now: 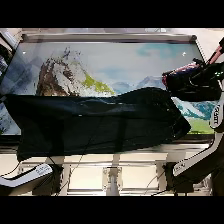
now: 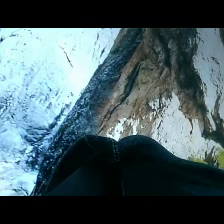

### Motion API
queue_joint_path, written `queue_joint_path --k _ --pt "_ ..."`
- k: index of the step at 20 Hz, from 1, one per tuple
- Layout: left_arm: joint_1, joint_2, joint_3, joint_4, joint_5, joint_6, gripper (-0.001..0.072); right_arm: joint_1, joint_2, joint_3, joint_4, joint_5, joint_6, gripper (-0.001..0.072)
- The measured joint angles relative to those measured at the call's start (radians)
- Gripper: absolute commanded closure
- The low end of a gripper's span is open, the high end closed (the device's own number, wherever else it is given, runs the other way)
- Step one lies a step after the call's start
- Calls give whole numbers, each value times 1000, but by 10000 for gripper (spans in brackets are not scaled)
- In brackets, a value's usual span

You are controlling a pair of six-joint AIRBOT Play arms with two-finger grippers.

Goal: Fold the clothes and pants, and hang the long-sleeved shirts on hangers.

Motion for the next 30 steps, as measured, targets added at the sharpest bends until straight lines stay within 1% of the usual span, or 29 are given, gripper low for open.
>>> queue_joint_path --k 1,5,11,13,15,16,19,21,26,30 --pt "-2 2 0 0 0 0 671 14 -8 -16 19 -15 -19 267" --pt "-4 4 0 0 -9 -3 671 62 -35 -55 51 -93 -63 269" --pt "-5 -3 0 0 -25 -4 670 88 -48 -86 88 -160 -79 278" --pt "-10 -11 0 0 -43 -4 670 101 -48 -115 118 -177 -84 435" --pt "-17 -19 0 0 -64 -5 670 130 -49 -152 145 -216 -87 670" --pt "-22 -23 0 -2 -75 -5 670 150 -49 -167 161 -231 -89 688" --pt "-26 -27 13 -35 -99 -5 671 207 -50 -161 193 -277 -100 689" --pt "-19 -29 58 -57 -123 -6 671 225 -46 -102 206 -296 -100 689" --pt "34 -29 195 -75 -175 -19 671 185 -11 111 166 -315 -26 689" --pt "59 -29 230 -36 -216 -28 671 142 39 169 146 -309 5 689"
